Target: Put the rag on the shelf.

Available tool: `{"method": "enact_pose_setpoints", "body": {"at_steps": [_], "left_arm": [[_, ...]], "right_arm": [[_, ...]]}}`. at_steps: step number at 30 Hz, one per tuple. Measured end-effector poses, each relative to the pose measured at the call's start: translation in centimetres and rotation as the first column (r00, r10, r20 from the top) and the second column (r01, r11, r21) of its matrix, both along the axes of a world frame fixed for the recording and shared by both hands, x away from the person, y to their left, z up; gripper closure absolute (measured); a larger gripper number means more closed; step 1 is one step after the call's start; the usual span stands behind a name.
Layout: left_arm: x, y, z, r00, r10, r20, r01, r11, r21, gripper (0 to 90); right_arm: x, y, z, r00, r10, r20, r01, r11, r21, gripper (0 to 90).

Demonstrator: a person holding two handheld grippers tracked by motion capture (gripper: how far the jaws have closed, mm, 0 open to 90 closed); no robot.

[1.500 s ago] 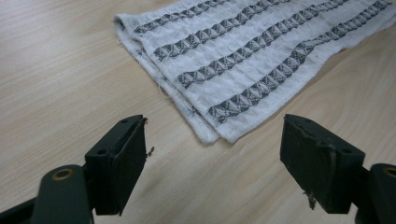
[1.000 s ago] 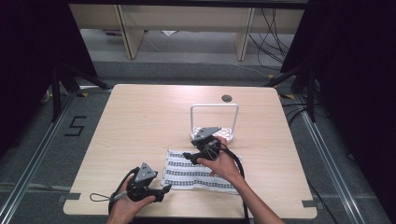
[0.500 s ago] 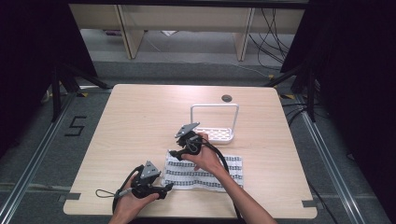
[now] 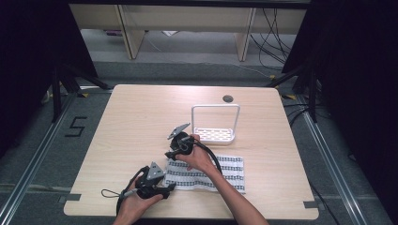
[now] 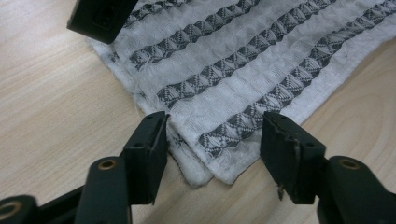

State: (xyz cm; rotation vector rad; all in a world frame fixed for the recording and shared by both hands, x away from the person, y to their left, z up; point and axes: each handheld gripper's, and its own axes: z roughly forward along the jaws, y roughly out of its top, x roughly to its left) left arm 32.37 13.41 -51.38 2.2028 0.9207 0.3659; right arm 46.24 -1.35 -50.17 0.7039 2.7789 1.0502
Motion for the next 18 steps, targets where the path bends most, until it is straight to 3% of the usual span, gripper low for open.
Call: {"method": "enact_pose_setpoints", "body": {"at_steps": [2,6,7,9,12,14,15,16,18], "left_arm": [[0.1,0.2,0.1,0.9999,-0.011,0.006,0.011,0.9996,0.026,47.7],[0.1,0.2,0.0,1.0,-0.001,0.01,0.001,1.0,0.002,59.9],[0.2,0.2,0.0,0.9999,-0.001,0.011,0.001,1.0,-0.003,63.1],[0.4,0.4,0.2,0.9997,-0.024,0.008,0.024,0.9995,0.023,70.1],[0.5,0.2,0.0,0.9995,-0.028,0.013,0.028,0.9996,-0.008,81.4],[0.5,0.1,0.1,0.9993,-0.03,0.022,0.031,0.9995,-0.011,83.7],[0.6,0.4,0.3,0.9978,-0.059,0.03,0.058,0.998,0.027,84.3],[0.4,0.2,0.3,0.9983,-0.048,0.033,0.048,0.9989,-0.001,84.5],[0.6,0.4,0.8,0.9963,-0.064,0.058,0.063,0.9978,0.021,84.8]], "right_arm": [[0.1,-0.1,-0.2,1.0,0.007,-0.006,-0.007,0.9999,-0.012,64.6],[0.2,-0.5,-0.5,0.9997,-0.002,-0.023,0.003,1.0,0.006,75.3],[0.1,-0.5,-0.5,0.9987,-0.003,-0.05,0.003,1.0,0.009,79.0],[0.2,-0.6,-0.5,0.9992,0.018,-0.035,-0.018,0.9998,0.013,83.2],[0.1,-0.7,-0.4,0.9994,0.02,-0.03,-0.02,0.9997,0.015,85.8],[0.0,-0.9,-0.1,0.9994,0.024,-0.026,-0.024,0.9996,0.018,86.3],[-0.1,-1.0,0.1,0.9995,0.018,-0.027,-0.017,0.9995,0.026,86.5],[-0.1,-1.2,0.3,0.9994,0.019,-0.028,-0.018,0.9993,0.032,86.6],[-0.2,-1.6,0.9,0.9999,0.013,-0.007,-0.013,0.9988,0.047,86.6]]}}
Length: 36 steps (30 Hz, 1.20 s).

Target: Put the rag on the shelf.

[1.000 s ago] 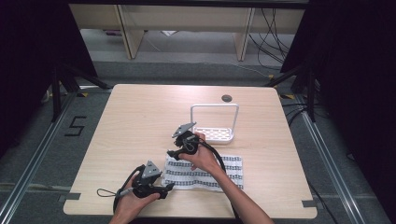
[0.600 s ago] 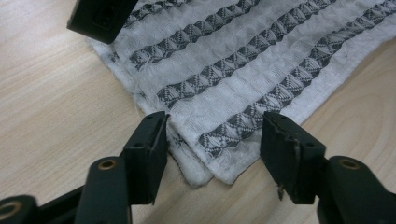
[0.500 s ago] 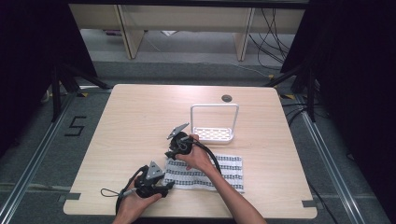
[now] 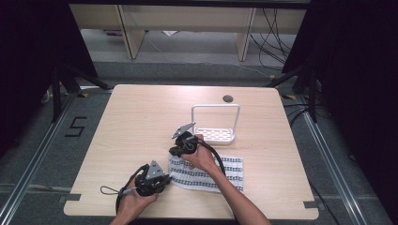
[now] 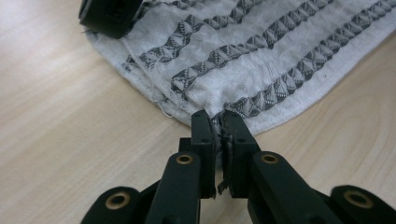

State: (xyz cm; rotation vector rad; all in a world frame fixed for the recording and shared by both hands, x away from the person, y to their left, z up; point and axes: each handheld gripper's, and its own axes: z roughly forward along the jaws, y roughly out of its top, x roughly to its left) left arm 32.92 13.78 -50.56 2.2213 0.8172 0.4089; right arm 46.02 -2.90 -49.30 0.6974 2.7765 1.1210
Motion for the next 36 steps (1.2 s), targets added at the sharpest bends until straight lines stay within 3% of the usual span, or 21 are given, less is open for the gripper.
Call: {"method": "enact_pose_setpoints", "body": {"at_steps": [1,3,5,8,9,14,20,22,24,26,27,28,29,30,31,32,35,36], "left_arm": [[-0.2,-0.2,0.1,0.9997,0.023,-0.008,-0.023,0.9984,-0.051,85.0],[-0.2,-0.2,0.6,0.9998,0.018,0.01,-0.017,0.9977,-0.066,85.0],[-0.2,-0.1,1.2,0.9997,-0.006,0.023,0.007,0.9988,-0.049,85.1],[-0.2,-0.3,1.7,0.9994,-0.001,0.036,0.003,0.9986,-0.052,85.3],[-0.1,-0.3,2.0,0.9987,-0.023,0.046,0.025,0.9988,-0.041,85.3],[0.0,-0.6,2.9,0.998,-0.034,0.052,0.038,0.9967,-0.072,85.3],[0.0,-1.1,4.7,0.9934,-0.067,0.093,0.073,0.9952,-0.065,85.4],[0.0,-1.1,5.7,0.9892,-0.078,0.124,0.084,0.9954,-0.045,85.4],[0.0,-1.3,6.5,0.9873,-0.096,0.126,0.103,0.9937,-0.044,85.4],[0.1,-1.5,7.4,0.9845,-0.109,0.137,0.114,0.993,-0.029,85.4],[0.2,-1.6,7.9,0.9808,-0.126,0.149,0.132,0.9908,-0.03,85.4],[0.4,-1.7,8.2,0.9764,-0.139,0.165,0.148,0.9882,-0.039,85.5],[0.4,-1.8,8.8,0.9754,-0.149,0.163,0.153,0.988,-0.017,85.4],[0.4,-1.9,9.3,0.9725,-0.16,0.169,0.165,0.9861,-0.015,85.4],[0.5,-1.9,9.9,0.9692,-0.174,0.174,0.176,0.9843,0.001,85.4],[0.6,-2.1,10.3,0.9673,-0.177,0.182,0.179,0.9839,0.007,85.4],[0.9,-2.3,11.9,0.961,-0.193,0.197,0.189,0.9811,0.042,85.4],[1.0,-2.4,12.4,0.9577,-0.2,0.207,0.195,0.9798,0.044,85.4]], "right_arm": [[0.0,-0.2,0.3,0.9999,-0.005,0.013,0.005,0.9999,0.011,86.7],[-0.2,-0.6,1.1,0.9998,-0.011,0.018,0.01,0.9993,0.035,86.7],[-0.4,-1.1,1.8,0.9993,-0.006,0.037,0.004,0.9986,0.053,86.7],[-0.6,-1.9,2.9,0.9987,-0.012,0.05,0.008,0.9963,0.086,86.7],[-0.8,-2.1,3.3,0.9984,-0.01,0.056,0.005,0.9959,0.09,86.7],[-1.2,-3.0,4.6,0.9956,-0.02,0.092,0.009,0.9928,0.12,86.7],[-1.7,-4.2,6.2,0.9925,-0.045,0.114,0.026,0.9861,0.164,86.7],[-1.9,-4.8,7.1,0.9905,-0.052,0.127,0.028,0.983,0.181,86.7],[-2.4,-5.3,8.0,0.9901,-0.072,0.12,0.048,0.9792,0.197,86.7],[-2.6,-5.8,9.0,0.9856,-0.088,0.145,0.055,0.9747,0.217,86.8],[-2.6,-6.0,9.4,0.9811,-0.091,0.171,0.051,0.973,0.225,86.8],[-2.8,-6.3,9.9,0.9818,-0.105,0.158,0.067,0.9704,0.232,86.8],[-2.8,-6.6,10.4,0.9787,-0.096,0.182,0.052,0.9711,0.233,86.8],[-3.1,-6.7,10.8,0.98,-0.111,0.165,0.069,0.9673,0.244,86.8],[-3.0,-7.0,11.2,0.9739,-0.112,0.197,0.059,0.9652,0.255,86.8],[-3.2,-7.1,11.6,0.9765,-0.117,0.181,0.065,0.9601,0.272,86.8],[-3.6,-7.8,12.8,0.9688,-0.148,0.199,0.086,0.9526,0.292,86.9],[-3.6,-8.1,13.2,0.963,-0.152,0.223,0.08,0.9496,0.303,86.9]]}}
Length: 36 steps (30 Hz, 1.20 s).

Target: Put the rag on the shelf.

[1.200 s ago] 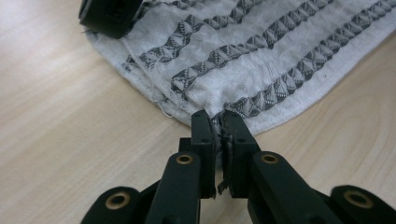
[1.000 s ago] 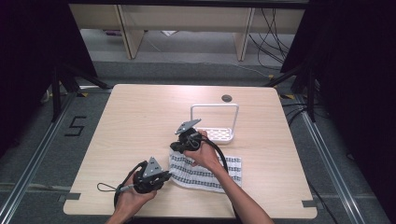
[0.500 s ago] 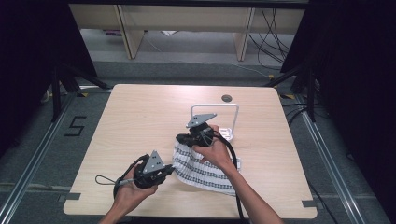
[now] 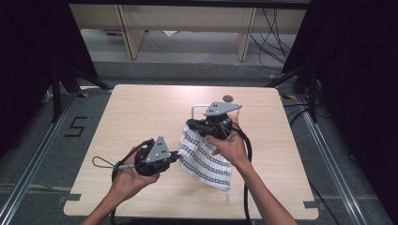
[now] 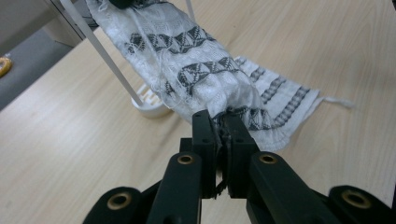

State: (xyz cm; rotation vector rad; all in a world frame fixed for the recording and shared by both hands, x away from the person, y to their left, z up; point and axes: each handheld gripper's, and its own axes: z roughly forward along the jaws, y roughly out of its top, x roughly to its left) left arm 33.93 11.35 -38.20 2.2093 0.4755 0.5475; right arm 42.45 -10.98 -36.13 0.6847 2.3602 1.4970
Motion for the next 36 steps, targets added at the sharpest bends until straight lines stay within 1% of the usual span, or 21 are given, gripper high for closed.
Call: {"method": "enact_pose_setpoints", "body": {"at_steps": [1,2,3,4,5,8,9,11,12,15,20,21,22,23,25,26,29,30,31,33,36], "left_arm": [[0.1,-0.1,0.6,1.0,-0.004,-0.003,0.004,0.9999,0.01,85.4],[0.2,-0.2,1.1,1.0,-0.003,0.008,0.003,0.9999,0.012,85.4],[0.4,-0.4,1.5,0.9999,-0.007,0.007,0.007,0.9999,0.008,85.4],[0.5,-0.6,1.9,0.9999,-0.005,0.013,0.005,1.0,0.007,85.4],[0.7,-0.7,2.4,0.9998,-0.003,0.018,0.002,0.9999,0.014,85.4],[1.3,-1.2,3.6,0.9993,0.003,0.038,-0.004,0.9999,0.016,85.3],[1.5,-1.3,4.0,0.9992,0.002,0.04,-0.002,0.9999,0.014,85.4],[1.9,-1.7,4.8,0.9987,0.004,0.051,-0.004,1.0,0.007,85.4],[2.1,-1.9,5.2,0.9984,0.005,0.057,-0.006,1.0,0.005,85.3],[2.8,-2.4,6.4,0.9971,0.011,0.075,-0.011,0.9999,0.001,85.4],[4.4,-3.3,8.1,0.9953,0.018,0.095,-0.02,0.9996,0.017,85.3],[4.7,-3.5,8.4,0.9953,0.017,0.096,-0.019,0.9997,0.017,85.3],[5.1,-3.7,8.9,0.9947,0.016,0.102,-0.018,0.9996,0.021,85.3],[5.3,-3.8,9.1,0.9946,0.016,0.103,-0.019,0.9995,0.025,85.3],[5.9,-4.2,9.8,0.9945,0.018,0.103,-0.019,0.9997,0.016,85.3],[6.1,-4.4,10.1,0.9939,0.016,0.109,-0.018,0.9997,0.017,85.3],[6.7,-5.1,11.1,0.9935,0.008,0.114,-0.011,0.9996,0.026,85.3],[7.0,-5.4,11.3,0.9934,0.008,0.114,-0.011,0.9995,0.028,85.3],[7.1,-5.5,11.5,0.9934,0.006,0.115,-0.01,0.9994,0.034,85.3],[7.6,-5.9,11.9,0.9935,0.011,0.114,-0.015,0.9993,0.035,85.3],[8.3,-6.4,12.3,0.993,0.013,0.118,-0.019,0.9987,0.048,85.3]], "right_arm": [[-0.2,-0.2,0.4,0.9999,-0.016,0.001,0.016,0.9998,0.008,86.9],[-0.1,-0.5,0.7,0.9996,-0.011,0.027,0.011,0.9998,0.019,86.9],[-0.4,-0.7,1.1,0.9993,-0.037,0.003,0.037,0.9989,0.029,87.0],[-0.5,-0.9,1.4,0.999,-0.044,0.006,0.043,0.9983,0.039,87.0],[-0.5,-1.3,1.9,0.9979,-0.053,0.038,0.052,0.9981,0.032,87.0],[-0.9,-2.2,3.0,0.9938,-0.097,0.055,0.094,0.9944,0.049,87.0],[-1.0,-2.5,3.4,0.9907,-0.109,0.082,0.105,0.9936,0.041,87.0],[-1.3,-3.1,4.2,0.9864,-0.139,0.087,0.137,0.99,0.033,87.1],[-1.4,-3.4,4.5,0.9823,-0.146,0.117,0.145,0.9893,0.022,87.1],[-1.6,-4.2,5.6,0.9781,-0.171,0.119,0.169,0.9853,0.026,87.1],[-1.9,-5.6,6.9,0.9632,-0.221,0.152,0.219,0.9752,0.034,87.1],[-2.0,-5.7,7.1,0.9642,-0.226,0.139,0.222,0.9741,0.043,87.2],[-2.0,-6.0,7.3,0.9585,-0.241,0.151,0.238,0.9704,0.039,87.2],[-2.0,-6.1,7.4,0.9583,-0.247,0.143,0.242,0.9688,0.052,87.2],[-1.9,-6.6,7.7,0.9505,-0.266,0.161,0.26,0.964,0.053,87.2],[-2.0,-6.7,7.9,0.9506,-0.274,0.146,0.268,0.9615,0.06,87.2],[-1.9,-7.3,8.5,0.9367,-0.303,0.175,0.297,0.953,0.06,87.3],[-1.7,-7.5,8.7,0.9315,-0.31,0.191,0.303,0.9508,0.066,87.3],[-1.6,-7.6,8.9,0.9322,-0.308,0.191,0.3,0.9515,0.069,87.3],[-1.4,-7.8,9.2,0.9241,-0.327,0.198,0.318,0.9451,0.074,87.3],[-0.9,-8.1,9.5,0.9191,-0.341,0.197,0.33,0.9397,0.09,87.4]]}}
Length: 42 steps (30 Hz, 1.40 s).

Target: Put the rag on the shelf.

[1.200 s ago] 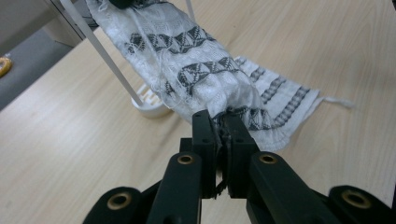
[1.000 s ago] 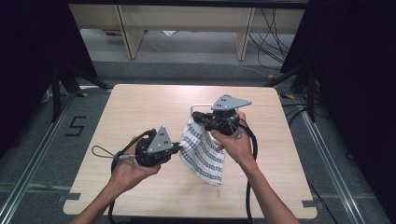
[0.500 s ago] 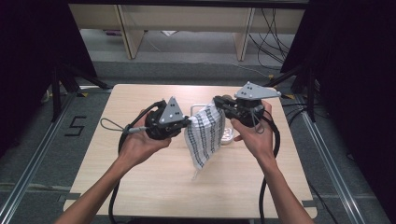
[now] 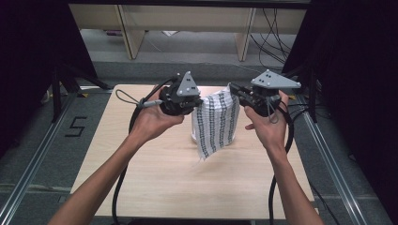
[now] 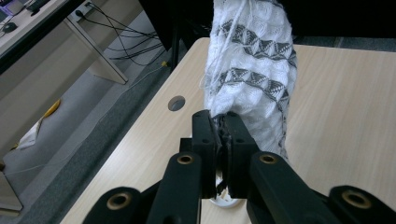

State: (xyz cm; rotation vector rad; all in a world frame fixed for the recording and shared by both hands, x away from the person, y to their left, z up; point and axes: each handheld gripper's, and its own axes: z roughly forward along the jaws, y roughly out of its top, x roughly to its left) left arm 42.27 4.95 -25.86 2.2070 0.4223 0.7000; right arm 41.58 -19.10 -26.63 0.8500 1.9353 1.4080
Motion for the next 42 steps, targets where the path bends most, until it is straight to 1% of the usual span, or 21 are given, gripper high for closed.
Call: {"method": "enact_pose_setpoints", "body": {"at_steps": [2,4,6,9,10,13,15,17,18,22,23,24,27,29,30,31,34,37,39,41,42], "left_arm": [[0.4,-0.2,0.3,1.0,0.002,0.001,-0.002,1.0,0.01,85.2],[0.9,-0.5,0.6,1.0,0.002,0.002,-0.002,1.0,0.008,85.2],[1.4,-0.7,0.9,0.9999,0.006,0.011,-0.006,0.9996,0.027,85.1],[2.1,-1.0,1.3,0.9998,0.011,0.015,-0.012,0.9993,0.035,85.1],[2.4,-1.1,1.5,0.9998,0.014,0.016,-0.015,0.9992,0.036,85.1],[3.3,-1.5,2.0,0.9996,0.02,0.021,-0.021,0.9984,0.052,85.0],[3.9,-1.6,2.2,0.9995,0.027,0.019,-0.028,0.9978,0.06,85.0],[4.5,-1.7,2.5,0.9992,0.035,0.021,-0.036,0.9975,0.061,85.0],[4.9,-1.7,2.6,0.9989,0.041,0.023,-0.043,0.9974,0.058,85.0],[6.2,-1.6,3.2,0.9976,0.064,0.026,-0.065,0.9971,0.04,84.9],[6.5,-1.5,3.4,0.9971,0.072,0.024,-0.073,0.9968,0.032,84.9],[6.8,-1.5,3.6,0.9967,0.078,0.023,-0.079,0.9966,0.024,84.9],[7.8,-1.6,3.8,0.9947,0.099,0.026,-0.099,0.995,0.011,84.9],[8.3,-1.6,3.9,0.9933,0.113,0.023,-0.113,0.9936,-0.005,84.8],[8.6,-1.6,3.9,0.9925,0.121,0.022,-0.12,0.9926,-0.017,84.9],[8.9,-1.6,3.9,0.9917,0.127,0.019,-0.126,0.9917,-0.023,84.8],[9.9,-1.7,3.7,0.9885,0.151,0.011,-0.15,0.9878,-0.041,84.8],[10.7,-2.0,3.2,0.9869,0.161,-0.001,-0.161,0.9858,-0.047,84.6],[11.3,-2.1,2.8,0.9856,0.168,-0.013,-0.169,0.984,-0.057,84.6],[11.9,-2.2,2.4,0.9835,0.18,-0.021,-0.181,0.9821,-0.054,84.5],[12.0,-2.2,2.2,0.9827,0.184,-0.021,-0.185,0.9815,-0.05,84.4]], "right_arm": [[0.4,-0.2,0.1,0.9999,-0.01,0.011,0.01,0.9999,0.01,87.4],[0.8,-0.4,0.3,0.9997,-0.022,0.004,0.022,0.9996,0.018,87.5],[1.1,-0.6,0.5,0.9995,-0.031,-0.007,0.031,0.999,0.031,87.5],[1.7,-0.7,0.7,0.999,-0.044,0.009,0.044,0.9986,0.029,87.5],[1.9,-0.7,0.8,0.9988,-0.049,-0.007,0.049,0.9981,0.036,87.5],[2.6,-0.8,1.1,0.9982,-0.06,0.003,0.059,0.9975,0.038,87.5],[3.1,-0.8,1.3,0.9977,-0.066,-0.015,0.067,0.9967,0.047,87.5],[3.6,-0.8,1.4,0.9975,-0.069,-0.019,0.07,0.9962,0.053,87.5],[3.9,-0.8,1.5,0.9968,-0.078,-0.013,0.079,0.9957,0.048,87.6],[5.0,-0.5,2.0,0.9956,-0.089,-0.029,0.09,0.9945,0.053,87.5],[5.3,-0.6,2.2,0.9955,-0.093,-0.018,0.093,0.9947,0.042,87.5],[5.6,-0.4,2.3,0.9952,-0.093,-0.031,0.094,0.9942,0.052,87.5],[6.6,-0.3,2.7,0.9937,-0.104,-0.041,0.106,0.9935,0.041,87.5],[7.5,-0.2,2.9,0.9918,-0.116,-0.054,0.118,0.992,0.045,87.5],[7.8,-0.2,2.9,0.9922,-0.113,-0.052,0.115,0.9927,0.036,87.5],[8.0,-0.1,3.0,0.9898,-0.126,-0.067,0.129,0.9907,0.042,87.5],[9.1,0.0,3.1,0.9878,-0.135,-0.078,0.138,0.9894,0.044,87.5],[10.3,0.0,3.1,0.9853,-0.149,-0.082,0.152,0.9879,0.028,87.5],[11.1,0.0,2.9,0.9827,-0.154,-0.103,0.157,0.9872,0.025,87.5],[11.9,-0.1,2.5,0.9812,-0.156,-0.114,0.159,0.9872,0.013,87.5],[12.2,0.0,2.2,0.9782,-0.161,-0.131,0.165,0.9862,0.016,87.5]]}}
